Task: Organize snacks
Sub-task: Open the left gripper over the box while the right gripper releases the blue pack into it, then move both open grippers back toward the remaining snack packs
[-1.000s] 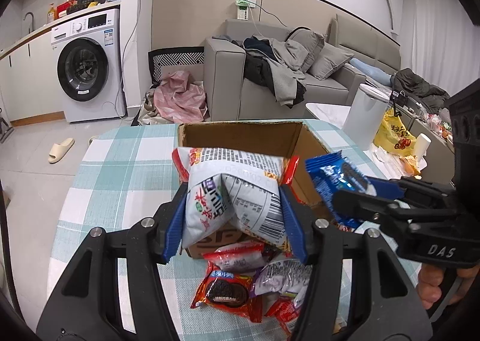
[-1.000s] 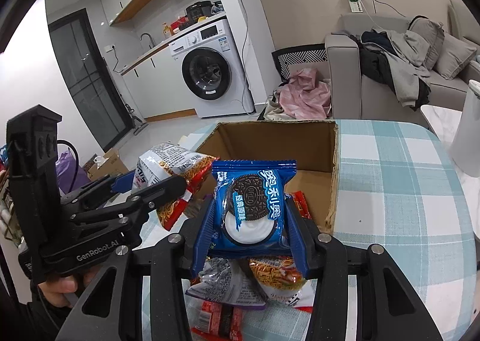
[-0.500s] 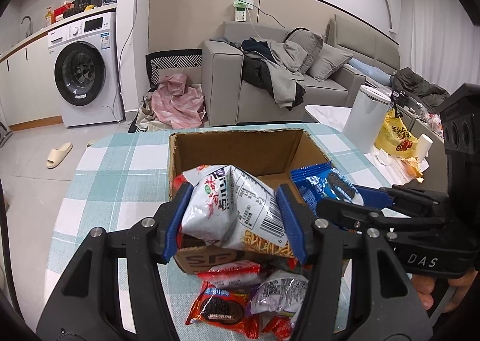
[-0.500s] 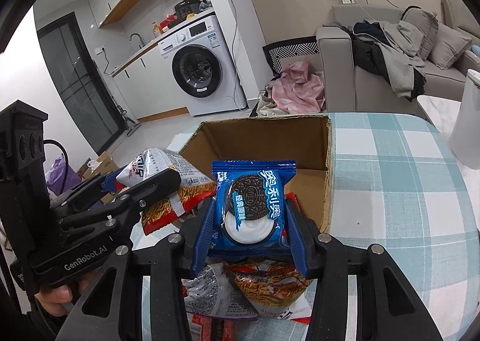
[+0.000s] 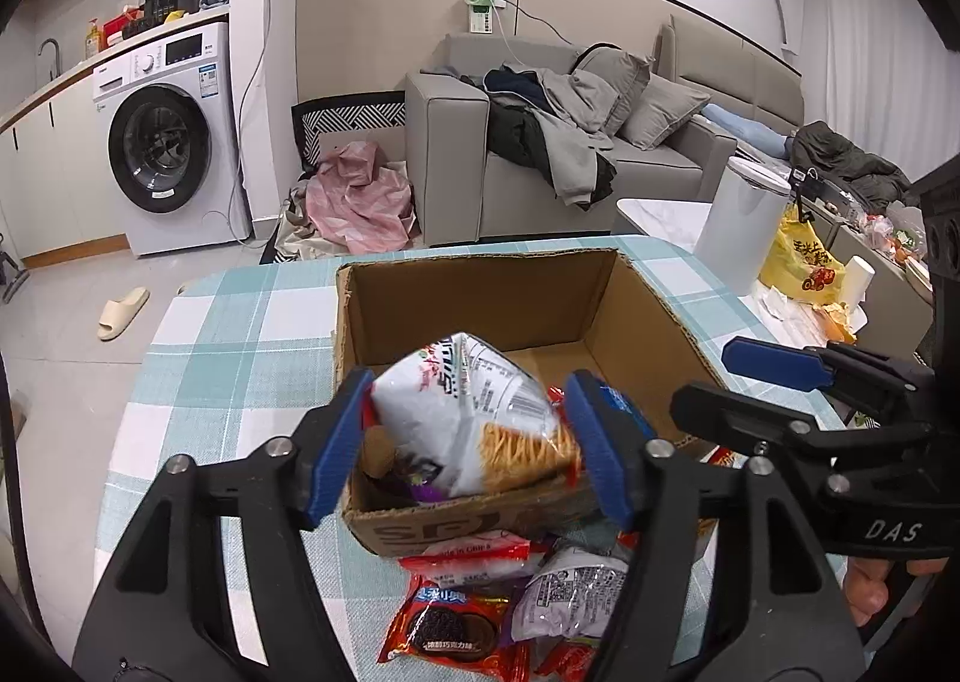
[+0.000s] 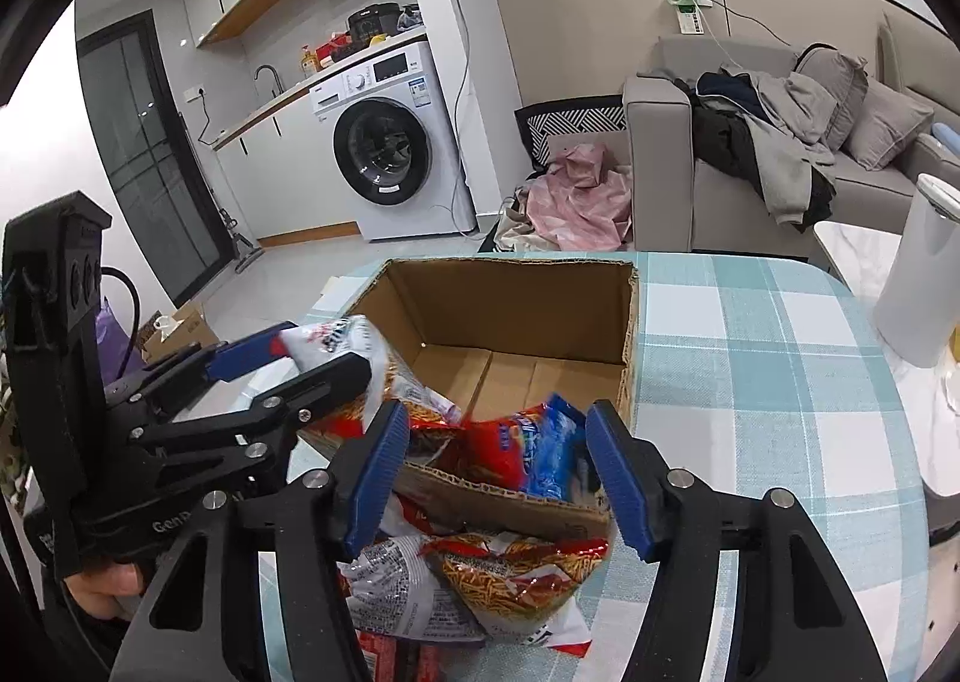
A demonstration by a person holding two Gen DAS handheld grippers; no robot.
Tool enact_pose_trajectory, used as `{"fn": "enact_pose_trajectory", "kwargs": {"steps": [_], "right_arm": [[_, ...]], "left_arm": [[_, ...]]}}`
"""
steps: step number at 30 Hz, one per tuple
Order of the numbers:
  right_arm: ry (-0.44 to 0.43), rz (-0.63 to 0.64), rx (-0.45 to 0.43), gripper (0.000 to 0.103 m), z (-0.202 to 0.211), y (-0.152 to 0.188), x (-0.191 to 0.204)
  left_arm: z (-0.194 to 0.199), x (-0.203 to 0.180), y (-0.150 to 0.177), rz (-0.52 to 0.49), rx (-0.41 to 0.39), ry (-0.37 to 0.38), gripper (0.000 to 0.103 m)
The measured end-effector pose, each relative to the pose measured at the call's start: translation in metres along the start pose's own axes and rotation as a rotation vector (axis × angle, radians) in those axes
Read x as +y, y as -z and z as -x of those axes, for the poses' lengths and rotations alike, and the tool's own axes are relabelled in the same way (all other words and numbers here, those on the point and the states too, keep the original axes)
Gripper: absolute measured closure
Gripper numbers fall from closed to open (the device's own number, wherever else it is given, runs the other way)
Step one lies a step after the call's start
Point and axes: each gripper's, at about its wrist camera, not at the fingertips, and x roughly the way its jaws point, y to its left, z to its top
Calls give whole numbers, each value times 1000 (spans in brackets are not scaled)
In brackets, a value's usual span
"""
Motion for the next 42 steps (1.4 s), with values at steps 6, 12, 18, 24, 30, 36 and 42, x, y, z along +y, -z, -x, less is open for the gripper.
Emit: {"fn": "enact_pose_trajectory", "kwargs": {"steps": [6, 12, 18, 24, 30, 36, 42], "right_arm": [[-2, -1, -4, 26, 6, 3, 2], [-12, -13, -22, 10, 17, 10, 3], [-15, -21, -31, 6, 28, 15, 4], [-26, -17, -46, 0, 40, 20, 7], [-28, -6, -60, 0, 54, 27, 14], [-34, 7, -66, 0, 66, 35, 20], [-41, 17, -57, 0, 74, 48, 25]], "left_arm": [[13, 3, 6, -7, -10, -2, 21], [33, 7, 15, 0, -11, -9, 13], [56, 12, 26, 14, -33, -19, 4], [83, 16, 42, 20, -54, -40, 1], [105, 22, 56, 33, -60, -54, 1], [122, 24, 70, 29, -57, -77, 1], [139, 29, 84, 39, -59, -90, 1]]}}
